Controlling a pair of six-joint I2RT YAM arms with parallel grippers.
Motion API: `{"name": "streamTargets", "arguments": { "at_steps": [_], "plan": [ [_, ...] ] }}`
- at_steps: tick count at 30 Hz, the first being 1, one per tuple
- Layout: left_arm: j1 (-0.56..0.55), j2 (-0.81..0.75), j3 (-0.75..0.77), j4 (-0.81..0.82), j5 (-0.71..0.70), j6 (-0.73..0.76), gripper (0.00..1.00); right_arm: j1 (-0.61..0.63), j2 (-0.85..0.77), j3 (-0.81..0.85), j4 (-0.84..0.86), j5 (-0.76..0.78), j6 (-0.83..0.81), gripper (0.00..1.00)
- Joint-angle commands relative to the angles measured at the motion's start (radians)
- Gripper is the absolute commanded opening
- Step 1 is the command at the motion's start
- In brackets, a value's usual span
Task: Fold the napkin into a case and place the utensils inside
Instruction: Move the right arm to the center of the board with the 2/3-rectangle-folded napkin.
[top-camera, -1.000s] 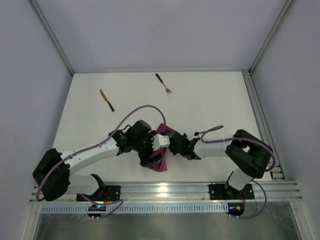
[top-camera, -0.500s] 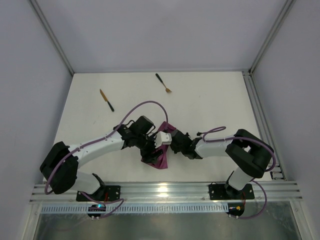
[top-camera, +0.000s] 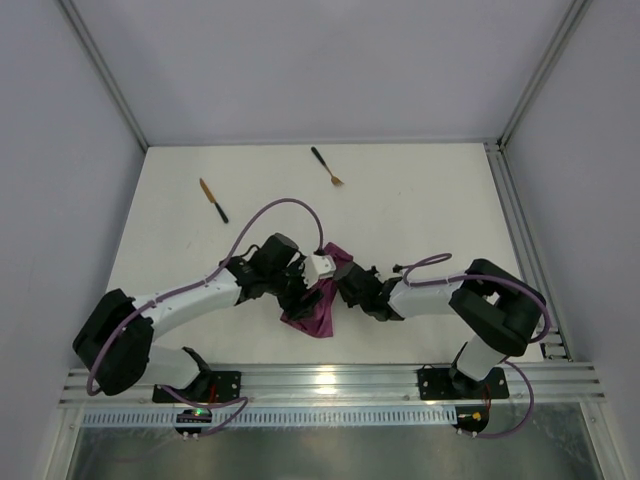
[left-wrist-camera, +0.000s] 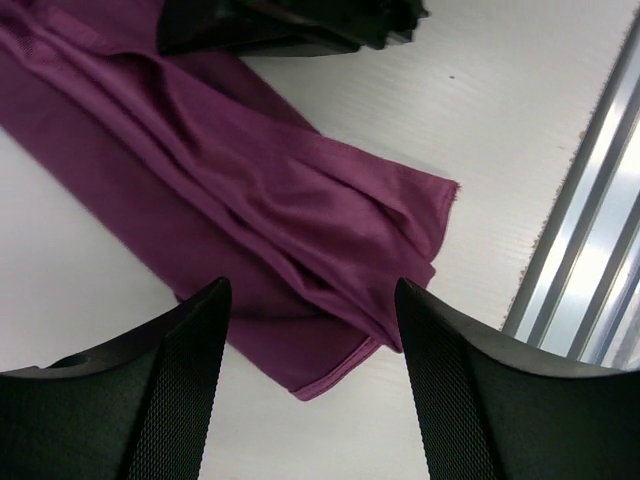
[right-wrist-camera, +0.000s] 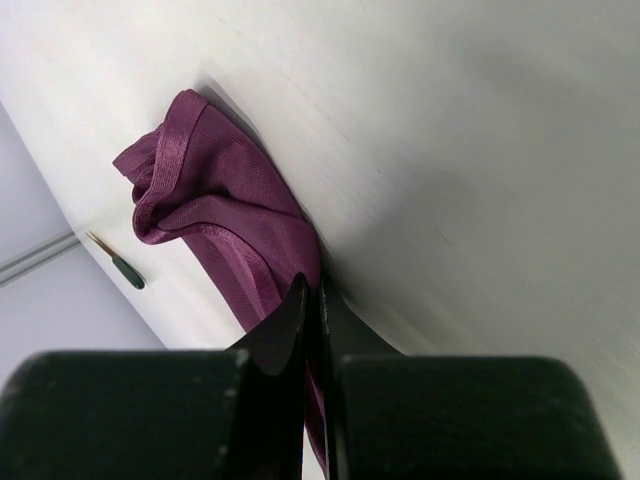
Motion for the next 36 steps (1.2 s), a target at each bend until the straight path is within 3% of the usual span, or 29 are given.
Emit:
{"name": "streamTargets", "arguments": {
  "at_steps": [1,8,15,20,23,27,29,33,36],
  "plan": [
    [0.033,-0.105,-0.017,0.142,-0.045,-0.079,0.69,0.017,0.051,0.016,-0.216,0.017,0.165,0.04],
    [0.033,-0.082,0.020,0.018,0.059,-0.118,0.70,-0.009,0.075,0.017,-0.176,-0.022,0.167,0.04],
    [0.033,0.056,0.086,-0.123,0.010,-0.078,0.69,-0.028,0.100,0.023,-0.130,-0.030,0.215,0.04],
    [0.033,0.146,0.111,-0.129,-0.023,-0.067,0.65,-0.028,0.107,0.029,-0.122,-0.026,0.237,0.04],
    [0.033,0.202,0.140,-0.154,-0.037,-0.061,0.53,-0.028,0.112,0.040,-0.125,-0.026,0.237,0.04],
    [0.039,0.226,0.173,-0.200,-0.049,-0.029,0.14,-0.029,0.112,0.041,-0.128,-0.031,0.221,0.04],
    [0.044,0.226,0.178,-0.224,-0.045,-0.007,0.03,-0.028,0.107,0.032,-0.128,-0.026,0.207,0.04],
    [0.075,0.237,0.180,-0.246,-0.020,0.031,0.00,-0.028,0.086,0.021,-0.139,-0.028,0.174,0.06],
    [0.111,0.240,0.186,-0.263,0.001,0.077,0.00,-0.028,0.057,-0.006,-0.141,-0.023,0.154,0.21]
  ]
}}
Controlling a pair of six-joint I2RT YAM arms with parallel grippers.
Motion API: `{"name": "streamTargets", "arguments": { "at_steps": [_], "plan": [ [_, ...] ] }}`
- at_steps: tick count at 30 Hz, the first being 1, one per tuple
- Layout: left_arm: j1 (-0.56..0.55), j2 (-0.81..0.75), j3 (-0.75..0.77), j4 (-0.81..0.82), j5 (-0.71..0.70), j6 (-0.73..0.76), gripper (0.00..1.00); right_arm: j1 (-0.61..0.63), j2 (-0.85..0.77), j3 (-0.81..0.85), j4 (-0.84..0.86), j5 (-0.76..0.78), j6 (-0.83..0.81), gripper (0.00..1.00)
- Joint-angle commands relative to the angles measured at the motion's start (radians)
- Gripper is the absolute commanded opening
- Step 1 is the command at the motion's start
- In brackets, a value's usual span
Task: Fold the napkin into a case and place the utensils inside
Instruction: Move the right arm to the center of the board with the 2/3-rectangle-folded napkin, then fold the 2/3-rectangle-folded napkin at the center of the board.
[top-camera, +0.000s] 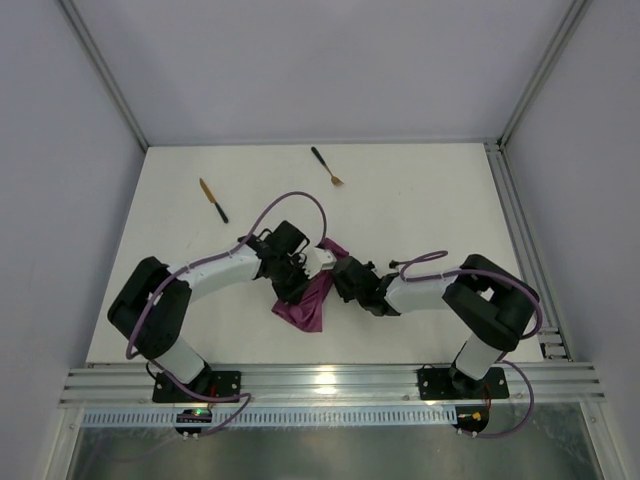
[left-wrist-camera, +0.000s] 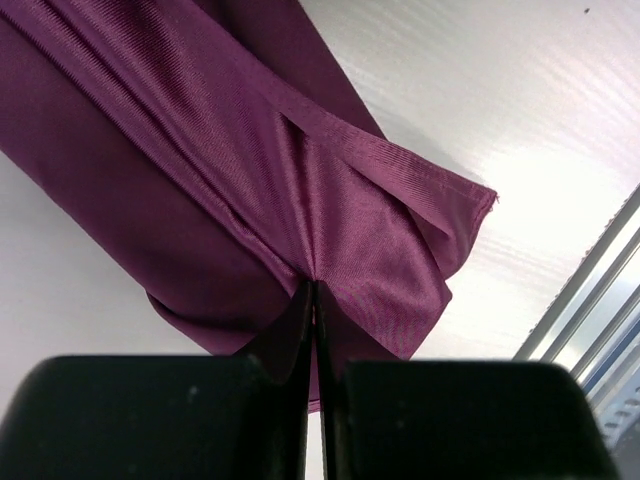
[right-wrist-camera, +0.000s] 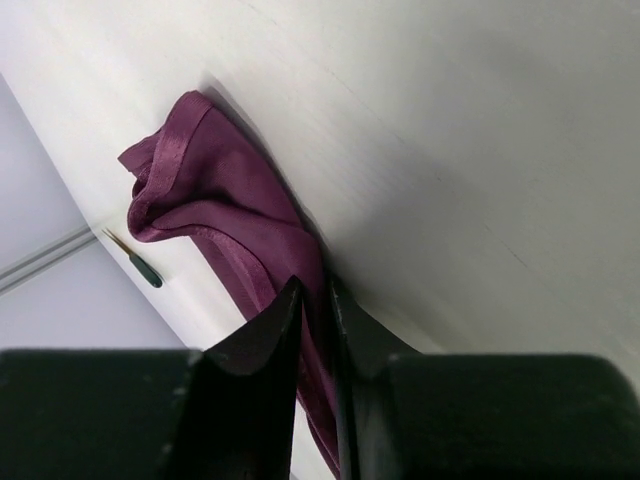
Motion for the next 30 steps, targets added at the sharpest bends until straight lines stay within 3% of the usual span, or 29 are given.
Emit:
{"name": "streamTargets", "arguments": {
  "at_steps": [1,2,5,12,14,15,17,19,23,24,27,30],
  "plan": [
    [0.043,-0.002,0.029,-0.074,0.032,0.084,0.00,-0.004,-0.005,-0.070,-0.168,0.004,0.151,0.26],
    [0.047,-0.005,0.028,-0.076,0.060,0.119,0.00,-0.002,-0.018,-0.073,-0.174,0.010,0.134,0.35],
    [0.063,-0.020,0.008,-0.088,0.174,0.216,0.00,-0.002,-0.079,-0.100,-0.176,0.019,0.027,0.47],
    [0.078,-0.057,-0.001,-0.195,0.253,0.392,0.00,-0.028,-0.413,-0.177,-0.196,0.035,-0.543,0.59],
    [0.086,-0.050,0.011,-0.220,0.264,0.421,0.00,-0.074,-0.511,-0.171,-0.196,-0.060,-0.798,0.62],
    [0.092,-0.042,0.016,-0.227,0.281,0.425,0.00,-0.143,-0.534,-0.154,-0.182,-0.110,-0.881,0.70],
    [0.097,-0.037,0.020,-0.238,0.284,0.441,0.00,-0.235,-0.552,-0.115,-0.171,-0.302,-1.135,0.77],
    [0.101,-0.031,0.019,-0.226,0.278,0.443,0.00,-0.371,-0.498,0.020,-0.225,-0.432,-1.286,0.78],
    [0.104,-0.014,0.020,-0.218,0.272,0.445,0.00,-0.433,-0.152,0.345,-0.384,-0.549,-1.699,0.76],
    [0.104,-0.011,0.019,-0.215,0.269,0.443,0.00,-0.435,-0.090,0.469,-0.432,-0.588,-1.751,0.75],
    [0.110,-0.002,0.020,-0.211,0.256,0.445,0.00,-0.433,0.102,0.640,-0.473,-0.758,-1.880,0.71],
    [0.126,0.009,0.029,-0.214,0.252,0.446,0.00,-0.432,0.215,0.723,-0.470,-0.847,-1.944,0.71]
  ]
}}
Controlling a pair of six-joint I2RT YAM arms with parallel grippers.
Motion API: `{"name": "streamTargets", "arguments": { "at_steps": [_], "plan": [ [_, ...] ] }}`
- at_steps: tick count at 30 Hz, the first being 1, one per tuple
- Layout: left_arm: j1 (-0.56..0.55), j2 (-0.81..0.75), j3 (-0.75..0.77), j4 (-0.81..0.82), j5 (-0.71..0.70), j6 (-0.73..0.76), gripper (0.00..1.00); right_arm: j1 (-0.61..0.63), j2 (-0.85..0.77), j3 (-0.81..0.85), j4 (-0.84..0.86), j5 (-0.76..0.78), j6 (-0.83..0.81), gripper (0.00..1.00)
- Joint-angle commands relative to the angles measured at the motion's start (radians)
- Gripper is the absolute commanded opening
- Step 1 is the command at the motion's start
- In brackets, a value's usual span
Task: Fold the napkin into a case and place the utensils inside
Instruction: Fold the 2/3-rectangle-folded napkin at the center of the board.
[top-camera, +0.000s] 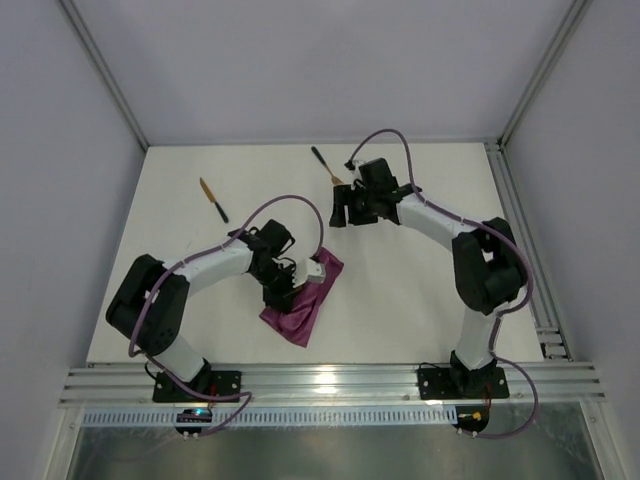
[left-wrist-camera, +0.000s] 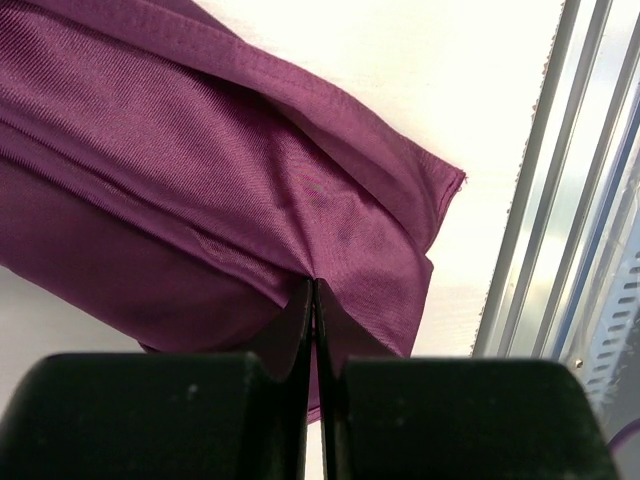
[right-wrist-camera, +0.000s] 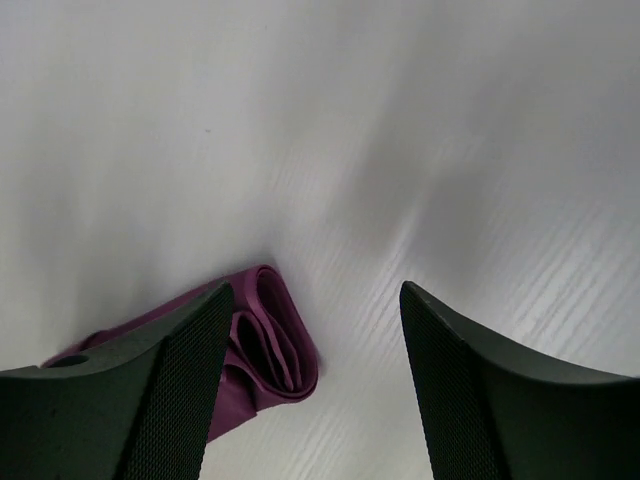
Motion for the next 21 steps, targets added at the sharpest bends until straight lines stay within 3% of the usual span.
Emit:
{"name": "streamTargets", "arguments": {
  "at_steps": [1,7,12,18,21],
  "plan": [
    [0.022,0.011,0.037,-0.013,0.013,0.028,0.00,0.005,0.092,0.090,-0.105,-0.214,-0.230,0.71],
    [0.030,0.021,0.052,-0.028,0.003,0.041,0.00,0.008,0.219,0.159,-0.103,-0.383,-0.255,0.70],
    [0.037,0.045,0.072,-0.042,0.002,0.043,0.00,0.028,0.263,0.143,-0.072,-0.420,-0.237,0.63],
    [0.068,0.047,0.075,-0.045,0.002,0.038,0.00,0.026,0.279,0.101,-0.029,-0.458,-0.208,0.47],
    [0.085,0.050,0.074,-0.042,0.000,0.032,0.00,0.026,0.261,0.067,-0.006,-0.452,-0.189,0.26]
  ]
}}
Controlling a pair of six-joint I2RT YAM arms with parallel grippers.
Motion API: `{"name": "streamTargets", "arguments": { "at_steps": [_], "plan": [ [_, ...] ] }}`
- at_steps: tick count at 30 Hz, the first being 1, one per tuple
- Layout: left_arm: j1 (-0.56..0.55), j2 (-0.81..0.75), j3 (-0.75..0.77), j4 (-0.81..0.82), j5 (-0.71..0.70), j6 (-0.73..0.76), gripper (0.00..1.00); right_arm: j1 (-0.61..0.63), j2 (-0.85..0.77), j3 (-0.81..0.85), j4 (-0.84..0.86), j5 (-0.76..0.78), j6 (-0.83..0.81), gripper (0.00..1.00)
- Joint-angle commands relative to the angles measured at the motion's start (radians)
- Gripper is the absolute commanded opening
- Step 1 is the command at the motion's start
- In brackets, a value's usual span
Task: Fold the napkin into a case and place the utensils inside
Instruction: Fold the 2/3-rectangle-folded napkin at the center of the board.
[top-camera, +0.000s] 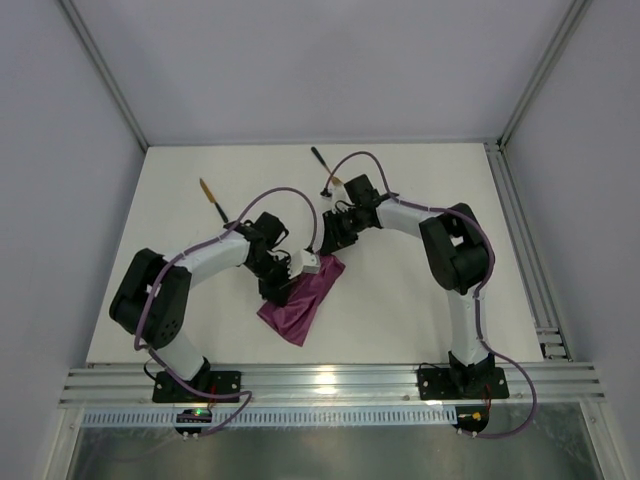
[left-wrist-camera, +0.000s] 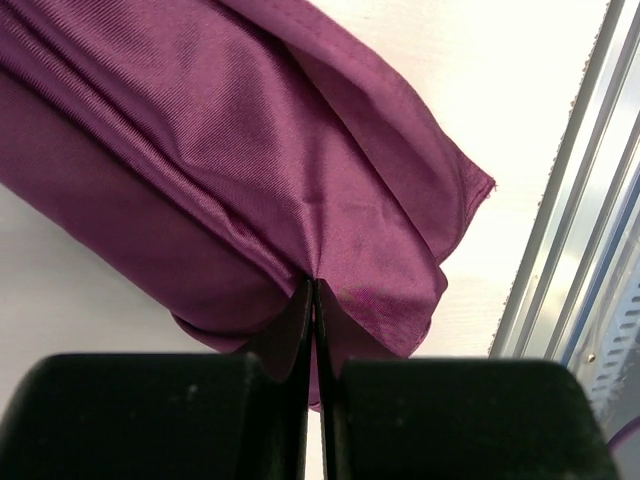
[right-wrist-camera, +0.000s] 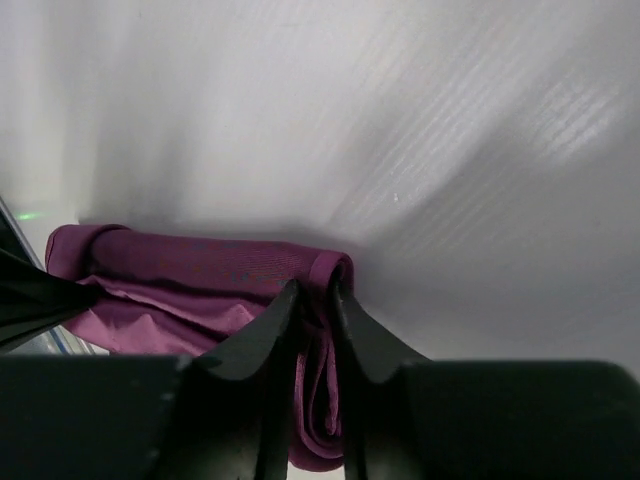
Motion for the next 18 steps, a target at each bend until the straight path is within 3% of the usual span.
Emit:
{"name": "streamTargets", "arguments": {
  "at_steps": [1,2,6,18],
  "plan": [
    [0.024,0.007,0.027,-0.005,0.006,0.010,0.00,0.000,-0.023,-0.033,0.054,-0.024,0.023,0.21],
    [0.036,0.009,0.027,-0.002,0.006,0.008,0.00,0.000,-0.030,-0.042,0.060,-0.017,0.027,0.12],
    [0.061,0.024,0.030,0.009,-0.006,0.014,0.00,-0.006,-0.070,-0.127,0.086,0.006,0.044,0.05],
    [0.094,0.148,0.099,-0.031,-0.018,0.085,0.00,-0.021,-0.152,-0.262,0.068,0.004,0.023,0.04]
  ]
}}
